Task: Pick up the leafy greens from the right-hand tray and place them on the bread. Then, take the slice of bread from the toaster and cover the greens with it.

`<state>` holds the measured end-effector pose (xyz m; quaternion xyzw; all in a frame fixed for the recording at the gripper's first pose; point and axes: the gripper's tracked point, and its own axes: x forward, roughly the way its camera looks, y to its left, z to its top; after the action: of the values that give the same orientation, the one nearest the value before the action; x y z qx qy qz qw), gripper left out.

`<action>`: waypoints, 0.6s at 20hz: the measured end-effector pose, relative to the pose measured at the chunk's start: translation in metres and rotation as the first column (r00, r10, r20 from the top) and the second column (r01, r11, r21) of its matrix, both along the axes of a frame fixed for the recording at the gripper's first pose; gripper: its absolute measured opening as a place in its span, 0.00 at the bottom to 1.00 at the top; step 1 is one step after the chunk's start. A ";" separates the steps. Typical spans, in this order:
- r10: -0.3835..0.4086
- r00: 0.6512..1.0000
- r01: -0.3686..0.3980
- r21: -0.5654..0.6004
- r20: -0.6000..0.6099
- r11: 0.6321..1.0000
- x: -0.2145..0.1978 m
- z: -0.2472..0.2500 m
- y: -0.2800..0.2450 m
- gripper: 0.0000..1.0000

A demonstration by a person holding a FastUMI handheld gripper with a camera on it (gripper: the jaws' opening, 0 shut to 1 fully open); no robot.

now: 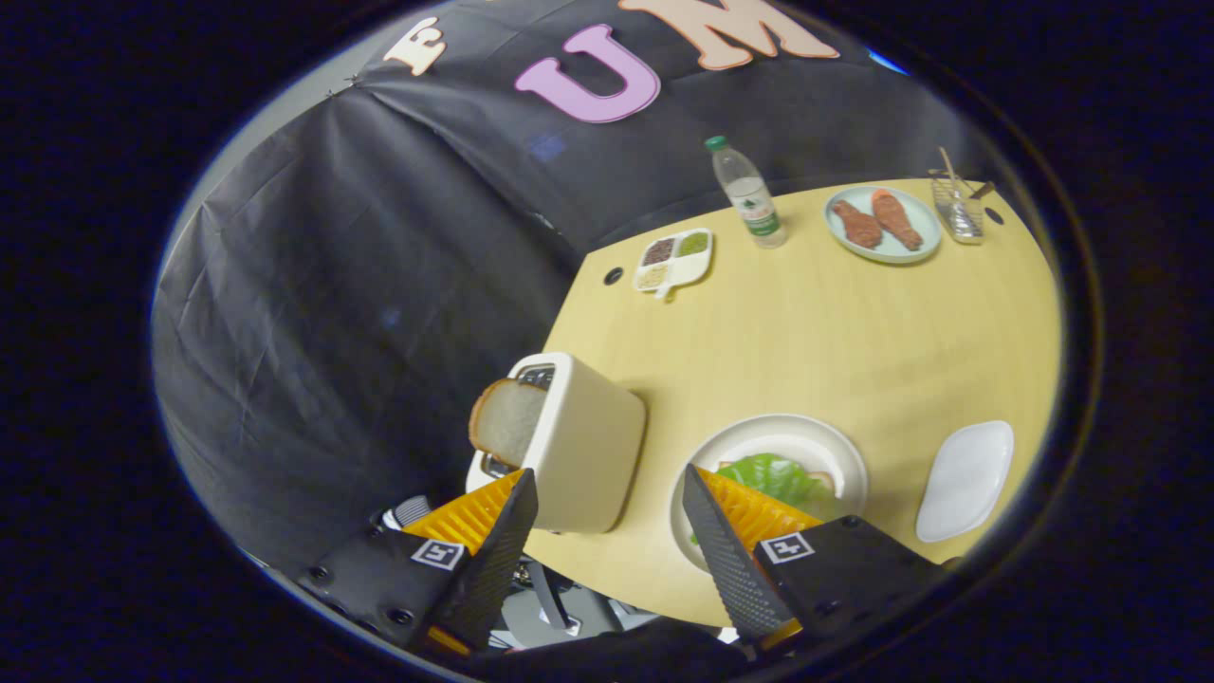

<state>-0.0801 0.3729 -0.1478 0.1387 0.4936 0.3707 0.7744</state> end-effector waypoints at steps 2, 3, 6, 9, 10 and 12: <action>0.032 0.999 -0.032 0.035 0.001 0.999 -0.007 0.009 0.031 0.98; 0.046 0.999 -0.046 0.043 0.003 0.998 -0.011 0.012 0.046 0.99; 0.079 0.997 -0.079 0.059 -0.001 0.995 -0.020 0.016 0.087 0.99; 0.093 0.996 -0.093 0.041 0.005 0.995 -0.025 0.007 0.121 0.99; 0.092 0.996 -0.092 0.034 0.002 0.995 -0.026 0.004 0.132 0.99; 0.075 0.997 -0.075 0.006 0.010 0.997 -0.024 -0.007 0.149 0.99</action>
<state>-0.1045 0.5217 -0.1546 0.1204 0.4935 0.4018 0.7619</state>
